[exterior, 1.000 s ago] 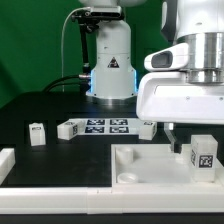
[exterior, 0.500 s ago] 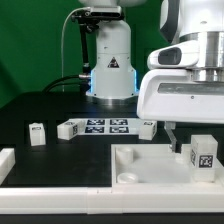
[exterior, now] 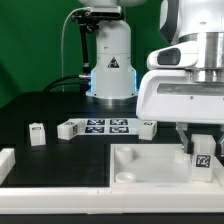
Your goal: Assemble one leg
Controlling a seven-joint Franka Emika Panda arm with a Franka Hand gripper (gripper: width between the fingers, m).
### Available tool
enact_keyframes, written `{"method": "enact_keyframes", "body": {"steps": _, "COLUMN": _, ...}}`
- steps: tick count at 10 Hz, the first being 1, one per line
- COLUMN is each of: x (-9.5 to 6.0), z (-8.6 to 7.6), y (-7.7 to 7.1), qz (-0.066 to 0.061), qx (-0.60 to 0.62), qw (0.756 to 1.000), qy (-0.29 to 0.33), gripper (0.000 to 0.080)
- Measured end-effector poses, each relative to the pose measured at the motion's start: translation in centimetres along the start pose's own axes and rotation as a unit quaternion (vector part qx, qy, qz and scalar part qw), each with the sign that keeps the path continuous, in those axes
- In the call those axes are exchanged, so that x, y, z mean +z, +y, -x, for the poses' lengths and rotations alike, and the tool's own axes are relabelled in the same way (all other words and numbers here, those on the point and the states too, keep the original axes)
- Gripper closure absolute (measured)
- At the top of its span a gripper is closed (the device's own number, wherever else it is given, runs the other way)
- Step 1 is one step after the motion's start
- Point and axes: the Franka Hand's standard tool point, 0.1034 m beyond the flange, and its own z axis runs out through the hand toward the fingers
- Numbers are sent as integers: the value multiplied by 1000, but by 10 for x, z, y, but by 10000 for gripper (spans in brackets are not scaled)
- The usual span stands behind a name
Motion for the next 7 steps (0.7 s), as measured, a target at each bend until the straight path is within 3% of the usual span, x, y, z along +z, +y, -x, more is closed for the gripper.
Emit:
{"method": "enact_keyframes", "body": {"steps": 2, "x": 0, "z": 0, "y": 0, "qz": 0, "qx": 37, "qw": 999, "qy": 0, "gripper": 508}}
{"method": "enact_keyframes", "body": {"steps": 3, "x": 0, "z": 1, "y": 0, "qz": 1, "qx": 132, "qw": 991, "qy": -2, "gripper": 508}}
{"method": "enact_keyframes", "body": {"steps": 6, "x": 1, "z": 2, "y": 6, "qz": 18, "qx": 360, "qw": 933, "qy": 3, "gripper": 507}}
{"method": "enact_keyframes", "body": {"steps": 7, "x": 1, "z": 4, "y": 7, "qz": 21, "qx": 437, "qw": 899, "qy": -2, "gripper": 506}}
